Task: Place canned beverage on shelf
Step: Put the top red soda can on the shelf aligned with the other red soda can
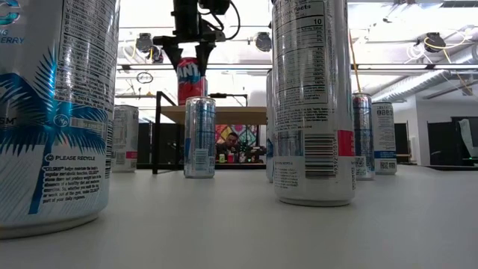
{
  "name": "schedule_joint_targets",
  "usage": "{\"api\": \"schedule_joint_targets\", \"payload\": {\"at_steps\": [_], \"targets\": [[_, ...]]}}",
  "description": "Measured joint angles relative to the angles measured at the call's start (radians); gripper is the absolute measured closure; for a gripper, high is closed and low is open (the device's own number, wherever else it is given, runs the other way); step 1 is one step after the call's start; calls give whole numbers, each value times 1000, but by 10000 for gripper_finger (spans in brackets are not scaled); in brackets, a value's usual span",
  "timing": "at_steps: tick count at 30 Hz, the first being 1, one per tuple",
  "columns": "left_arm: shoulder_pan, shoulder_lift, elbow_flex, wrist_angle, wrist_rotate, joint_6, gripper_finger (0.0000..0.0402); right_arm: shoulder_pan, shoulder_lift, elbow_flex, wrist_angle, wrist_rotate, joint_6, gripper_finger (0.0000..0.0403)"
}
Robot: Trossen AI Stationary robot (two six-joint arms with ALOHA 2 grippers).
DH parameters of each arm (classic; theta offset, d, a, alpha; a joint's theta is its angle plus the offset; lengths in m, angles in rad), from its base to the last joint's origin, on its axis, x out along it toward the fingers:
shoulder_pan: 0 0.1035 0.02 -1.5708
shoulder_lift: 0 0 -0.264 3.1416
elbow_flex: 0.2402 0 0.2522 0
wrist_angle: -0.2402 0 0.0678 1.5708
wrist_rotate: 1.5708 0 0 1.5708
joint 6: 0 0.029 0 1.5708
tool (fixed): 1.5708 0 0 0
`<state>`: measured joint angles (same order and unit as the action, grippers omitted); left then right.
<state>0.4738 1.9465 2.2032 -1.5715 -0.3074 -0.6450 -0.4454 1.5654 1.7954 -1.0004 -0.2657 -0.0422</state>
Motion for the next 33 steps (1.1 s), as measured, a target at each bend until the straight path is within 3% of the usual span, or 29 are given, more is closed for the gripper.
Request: {"api": "schedule_joint_targets", "payload": {"at_steps": [25,33], "targets": [[10,24,2,1,2,-1,99,0,0,0,1,2,2,60],[16,26,2,1,-6,5,54,0,0,0,9,2,0,60]]}}
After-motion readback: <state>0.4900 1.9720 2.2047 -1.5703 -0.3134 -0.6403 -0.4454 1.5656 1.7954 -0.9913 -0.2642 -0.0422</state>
